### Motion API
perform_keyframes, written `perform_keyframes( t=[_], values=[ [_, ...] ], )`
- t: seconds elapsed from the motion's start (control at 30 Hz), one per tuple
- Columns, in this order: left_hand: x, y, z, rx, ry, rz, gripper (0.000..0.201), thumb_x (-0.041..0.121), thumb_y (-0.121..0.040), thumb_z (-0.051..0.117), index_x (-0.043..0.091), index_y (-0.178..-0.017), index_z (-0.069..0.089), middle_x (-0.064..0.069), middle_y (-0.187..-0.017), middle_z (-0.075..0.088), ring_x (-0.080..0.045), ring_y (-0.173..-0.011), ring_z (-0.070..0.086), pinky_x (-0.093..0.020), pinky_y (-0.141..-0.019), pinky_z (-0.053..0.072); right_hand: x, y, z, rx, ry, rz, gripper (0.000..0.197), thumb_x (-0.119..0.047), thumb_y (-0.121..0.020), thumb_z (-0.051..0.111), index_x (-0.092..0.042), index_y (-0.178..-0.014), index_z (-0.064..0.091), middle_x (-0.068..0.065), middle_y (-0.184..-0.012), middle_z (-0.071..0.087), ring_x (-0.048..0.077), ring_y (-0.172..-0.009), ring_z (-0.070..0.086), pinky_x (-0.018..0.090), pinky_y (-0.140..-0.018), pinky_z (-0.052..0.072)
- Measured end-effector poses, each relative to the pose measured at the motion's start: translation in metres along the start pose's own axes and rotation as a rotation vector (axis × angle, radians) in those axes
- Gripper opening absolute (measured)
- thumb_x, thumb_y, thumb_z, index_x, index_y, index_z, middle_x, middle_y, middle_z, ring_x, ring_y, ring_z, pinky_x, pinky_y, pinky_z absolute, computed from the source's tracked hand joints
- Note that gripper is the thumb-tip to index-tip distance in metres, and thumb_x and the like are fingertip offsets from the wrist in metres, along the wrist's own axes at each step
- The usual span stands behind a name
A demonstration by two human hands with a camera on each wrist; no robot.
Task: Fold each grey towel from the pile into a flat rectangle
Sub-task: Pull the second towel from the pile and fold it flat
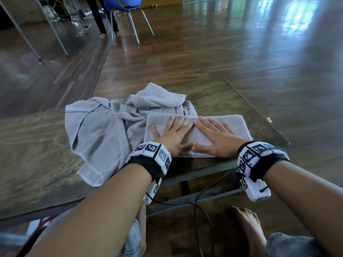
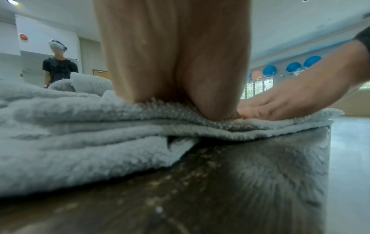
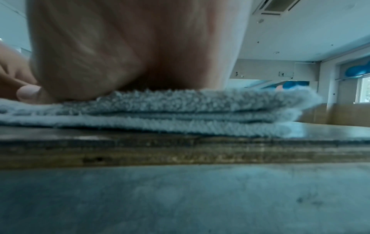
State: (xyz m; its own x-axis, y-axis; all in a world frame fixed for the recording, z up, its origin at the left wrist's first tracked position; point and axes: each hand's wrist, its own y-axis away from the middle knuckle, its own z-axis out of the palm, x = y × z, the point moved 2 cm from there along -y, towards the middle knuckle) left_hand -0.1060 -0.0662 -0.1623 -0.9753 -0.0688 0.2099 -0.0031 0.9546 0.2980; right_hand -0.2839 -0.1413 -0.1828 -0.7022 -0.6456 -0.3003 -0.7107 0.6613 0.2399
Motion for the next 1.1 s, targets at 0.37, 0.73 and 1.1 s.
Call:
perform_keyframes(
  t=[0.37, 0.73, 1.1],
  values=[
    [-0.028, 0.009, -0.001, -0.044, 0.085, -0.097, 0.116, 0.089, -0.064, 0.052, 0.051, -0.146, -0.021, 0.015, -0.155, -0.036, -0.009, -0.142, -0.035, -0.067, -0.112, -0.013, 0.008, 0.007, -0.005, -0.057, 0.022, 0.092, 0.121, -0.108, -0.051, 0.025, -0.053, -0.149, -0.020, -0.018, -0.160, -0.031, 0.003, -0.139, -0.034, 0.047, -0.118, -0.018],
    [-0.066, 0.026, 0.002, -0.044, 0.128, -0.143, 0.117, 0.089, -0.067, 0.047, 0.046, -0.146, -0.028, 0.010, -0.154, -0.040, -0.017, -0.147, -0.028, -0.049, -0.116, -0.014, 0.026, 0.017, -0.010, -0.077, 0.045, 0.161, 0.127, -0.110, -0.045, 0.022, -0.053, -0.148, -0.024, -0.015, -0.159, -0.034, 0.006, -0.142, -0.033, 0.046, -0.119, -0.015],
    [-0.066, 0.031, 0.000, -0.061, 0.114, -0.161, 0.117, 0.089, -0.068, 0.045, 0.044, -0.145, -0.031, 0.008, -0.154, -0.041, -0.021, -0.149, -0.020, -0.048, -0.117, -0.012, 0.038, 0.033, -0.019, -0.110, 0.047, 0.264, 0.134, -0.111, -0.041, 0.024, -0.049, -0.148, -0.027, -0.015, -0.158, -0.036, 0.012, -0.147, -0.031, 0.056, -0.119, -0.012]
  ],
)
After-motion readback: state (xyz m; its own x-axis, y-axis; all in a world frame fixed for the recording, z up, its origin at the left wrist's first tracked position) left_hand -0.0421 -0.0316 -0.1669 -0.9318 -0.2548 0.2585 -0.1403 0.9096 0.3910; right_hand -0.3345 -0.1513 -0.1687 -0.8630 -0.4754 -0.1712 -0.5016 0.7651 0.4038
